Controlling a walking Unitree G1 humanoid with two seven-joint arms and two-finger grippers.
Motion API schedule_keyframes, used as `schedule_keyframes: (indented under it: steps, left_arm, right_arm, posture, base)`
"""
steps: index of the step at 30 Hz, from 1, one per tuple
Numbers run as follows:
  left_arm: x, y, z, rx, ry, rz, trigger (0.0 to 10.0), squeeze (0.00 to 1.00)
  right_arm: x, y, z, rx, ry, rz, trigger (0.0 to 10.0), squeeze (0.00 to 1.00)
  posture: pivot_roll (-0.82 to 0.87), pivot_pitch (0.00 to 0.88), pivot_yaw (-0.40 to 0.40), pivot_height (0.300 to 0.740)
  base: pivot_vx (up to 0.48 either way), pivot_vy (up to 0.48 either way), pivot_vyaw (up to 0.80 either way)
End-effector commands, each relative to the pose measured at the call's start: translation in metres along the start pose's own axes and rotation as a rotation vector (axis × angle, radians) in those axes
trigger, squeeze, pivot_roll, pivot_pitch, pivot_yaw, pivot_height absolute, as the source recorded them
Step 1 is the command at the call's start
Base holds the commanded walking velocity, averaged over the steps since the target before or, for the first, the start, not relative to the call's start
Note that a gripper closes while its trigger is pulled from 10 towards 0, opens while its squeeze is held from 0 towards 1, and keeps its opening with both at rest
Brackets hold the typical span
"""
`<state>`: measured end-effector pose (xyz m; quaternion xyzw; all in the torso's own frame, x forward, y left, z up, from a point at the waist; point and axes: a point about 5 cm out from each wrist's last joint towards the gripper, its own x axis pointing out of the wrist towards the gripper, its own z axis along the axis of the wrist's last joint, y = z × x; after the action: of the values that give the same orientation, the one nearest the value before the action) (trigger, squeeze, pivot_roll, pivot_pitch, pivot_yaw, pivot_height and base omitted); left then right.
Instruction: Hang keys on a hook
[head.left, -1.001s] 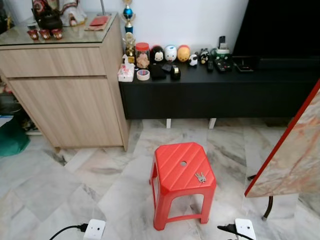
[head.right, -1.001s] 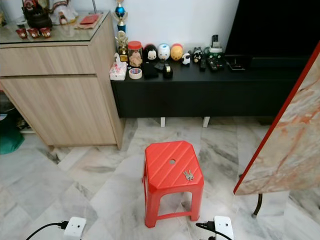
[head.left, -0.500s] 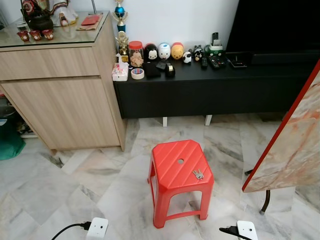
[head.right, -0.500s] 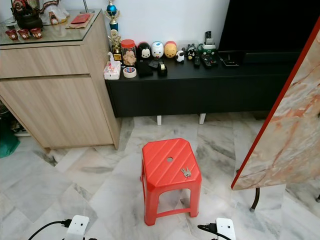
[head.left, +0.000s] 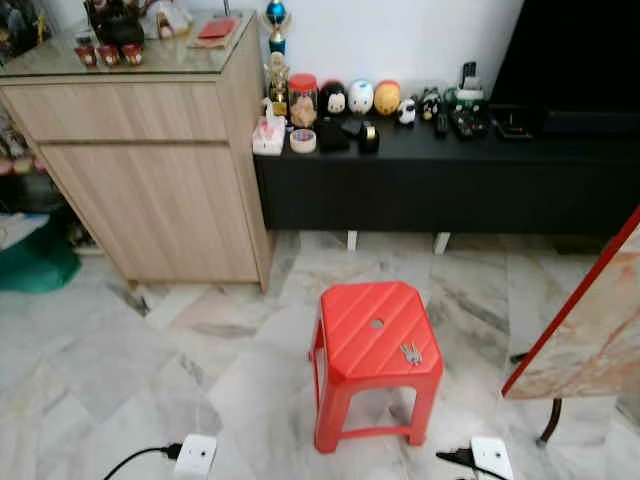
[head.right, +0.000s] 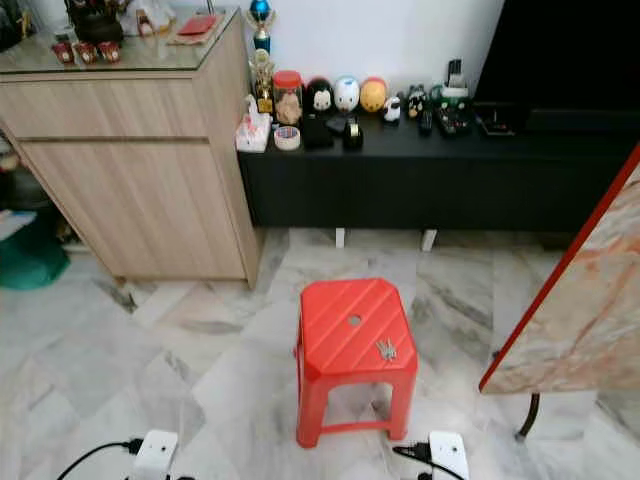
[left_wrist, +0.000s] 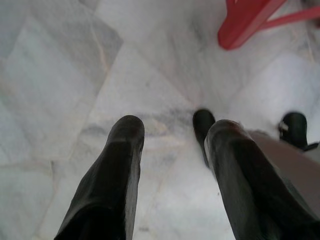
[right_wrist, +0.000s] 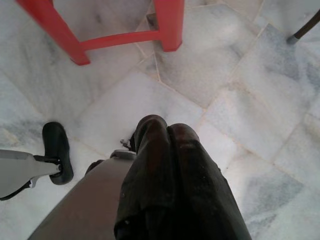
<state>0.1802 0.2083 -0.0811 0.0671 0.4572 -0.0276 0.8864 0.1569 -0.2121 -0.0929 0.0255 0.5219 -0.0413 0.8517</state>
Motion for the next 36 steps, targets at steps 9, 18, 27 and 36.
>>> schedule_keyframes:
  steps: [9, 18, 27, 36]
  left_arm:
    - [0.000, -0.002, -0.002, -0.007, 0.009, -0.007, 10.0, 0.00]
    - [0.000, -0.003, -0.002, -0.011, 0.006, -0.009, 10.0, 0.00]
    - [0.000, -0.002, 0.000, -0.011, -0.006, -0.001, 10.0, 0.00]
    - [0.001, 0.005, 0.016, -0.030, -0.092, 0.020, 10.0, 0.00]
  right_arm:
    - [0.000, 0.000, 0.003, 0.000, -0.013, 0.001, 10.0, 0.00]
    - [0.000, -0.001, 0.004, 0.022, -0.020, -0.003, 10.0, 0.00]
    - [0.000, -0.001, 0.004, 0.038, -0.029, -0.003, 10.0, 0.00]
    - [0.000, -0.001, 0.007, 0.086, -0.071, -0.019, 10.0, 0.00]
  posture:
    - [0.02, 0.000, -0.003, 0.740]
    - [0.02, 0.000, -0.005, 0.740]
    - [0.02, 0.000, -0.005, 0.740]
    - [0.02, 0.000, -0.005, 0.740]
  base:
    - [0.268, 0.000, 0.00]
    - [0.276, 0.000, 0.27]
    - [0.216, 0.000, 0.00]
    - [0.000, 0.000, 0.00]
